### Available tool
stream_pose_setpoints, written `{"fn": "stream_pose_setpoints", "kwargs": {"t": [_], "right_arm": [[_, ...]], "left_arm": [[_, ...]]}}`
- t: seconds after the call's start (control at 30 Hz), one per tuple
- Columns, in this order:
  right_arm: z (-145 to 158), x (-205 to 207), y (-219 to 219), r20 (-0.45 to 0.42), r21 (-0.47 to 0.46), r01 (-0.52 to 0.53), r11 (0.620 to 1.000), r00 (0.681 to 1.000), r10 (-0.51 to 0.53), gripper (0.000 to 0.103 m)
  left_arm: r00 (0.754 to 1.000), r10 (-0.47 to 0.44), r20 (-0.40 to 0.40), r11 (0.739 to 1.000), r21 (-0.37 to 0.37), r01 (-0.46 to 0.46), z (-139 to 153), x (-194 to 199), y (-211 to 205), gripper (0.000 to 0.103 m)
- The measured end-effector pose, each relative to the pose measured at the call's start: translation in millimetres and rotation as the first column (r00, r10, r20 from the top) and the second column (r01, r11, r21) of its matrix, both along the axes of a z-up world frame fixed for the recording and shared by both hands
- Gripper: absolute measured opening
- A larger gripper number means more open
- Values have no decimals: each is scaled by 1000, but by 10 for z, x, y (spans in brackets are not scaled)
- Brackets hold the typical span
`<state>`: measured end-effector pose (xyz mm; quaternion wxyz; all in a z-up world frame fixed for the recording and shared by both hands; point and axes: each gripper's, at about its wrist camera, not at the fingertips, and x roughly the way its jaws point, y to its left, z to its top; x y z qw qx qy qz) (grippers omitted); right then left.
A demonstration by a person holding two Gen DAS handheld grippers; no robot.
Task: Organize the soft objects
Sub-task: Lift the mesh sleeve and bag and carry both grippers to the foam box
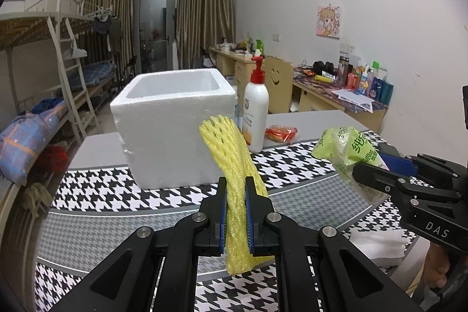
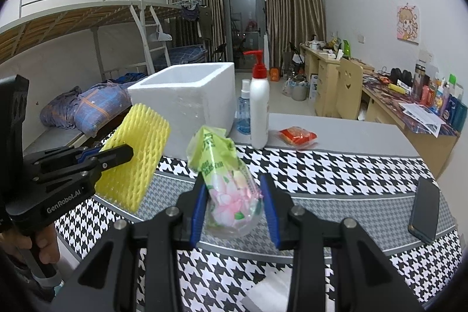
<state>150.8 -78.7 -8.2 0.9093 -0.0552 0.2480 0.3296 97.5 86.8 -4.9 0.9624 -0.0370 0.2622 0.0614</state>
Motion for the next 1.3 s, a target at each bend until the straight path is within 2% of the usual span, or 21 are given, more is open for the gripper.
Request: {"fn": "stream_pose_setpoints", "kwargs": {"t": [0.67,1.3], "right_arm": [[263,-24,297,58,4,-38,999,998,38,41],[553,-20,513,101,30,-37,999,994,34,41]], "left_arm": [[995,52,82,998,43,-55,334,-59,208,11],[990,64,124,995,65,-73,538,24,327,11]]}}
